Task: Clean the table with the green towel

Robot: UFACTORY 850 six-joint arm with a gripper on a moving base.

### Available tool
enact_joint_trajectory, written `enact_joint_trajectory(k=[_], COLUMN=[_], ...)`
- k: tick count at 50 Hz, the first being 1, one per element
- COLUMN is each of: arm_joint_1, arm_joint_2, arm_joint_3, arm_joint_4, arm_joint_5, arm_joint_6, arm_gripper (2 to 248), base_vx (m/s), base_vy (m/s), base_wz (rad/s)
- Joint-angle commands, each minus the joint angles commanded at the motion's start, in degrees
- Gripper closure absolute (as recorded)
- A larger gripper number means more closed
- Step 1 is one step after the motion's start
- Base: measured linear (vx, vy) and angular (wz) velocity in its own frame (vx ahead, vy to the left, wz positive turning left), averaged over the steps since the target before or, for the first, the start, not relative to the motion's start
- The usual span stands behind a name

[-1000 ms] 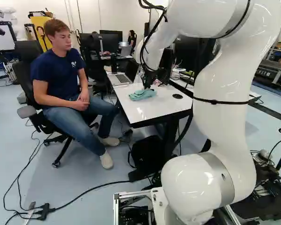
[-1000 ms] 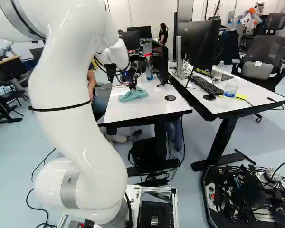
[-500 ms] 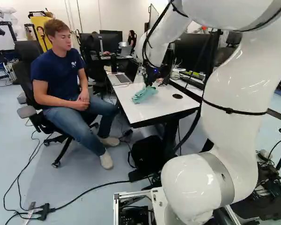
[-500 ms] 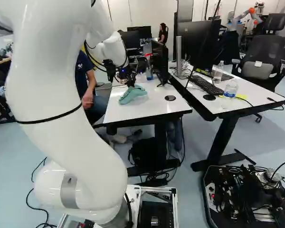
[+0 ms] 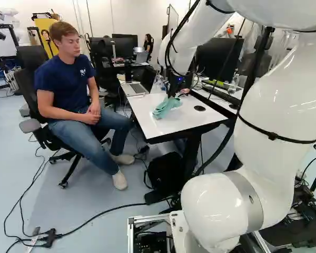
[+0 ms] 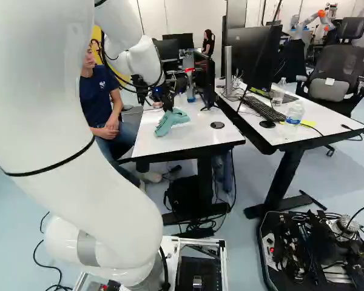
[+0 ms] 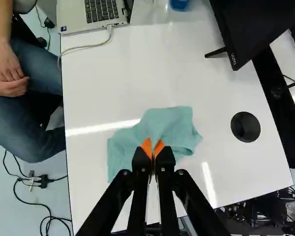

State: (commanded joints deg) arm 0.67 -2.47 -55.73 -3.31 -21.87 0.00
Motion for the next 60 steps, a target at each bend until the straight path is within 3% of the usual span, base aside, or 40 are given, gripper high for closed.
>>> enact_joint_trajectory(k=[27, 60], arm_joint_1=[-0.4, 4.9], arm_joint_2=[1.3, 1.01], arm_joint_3=[1.34, 1.03], arm_joint_4=[0.0, 0.0], arm_joint_5=[0.0, 0.0], arm_joint_6=[0.0, 0.0], arm_gripper=[225, 225], base_vx=[0.0, 0.0], base_vy=[0.0, 0.0], base_wz=[0.0, 0.0])
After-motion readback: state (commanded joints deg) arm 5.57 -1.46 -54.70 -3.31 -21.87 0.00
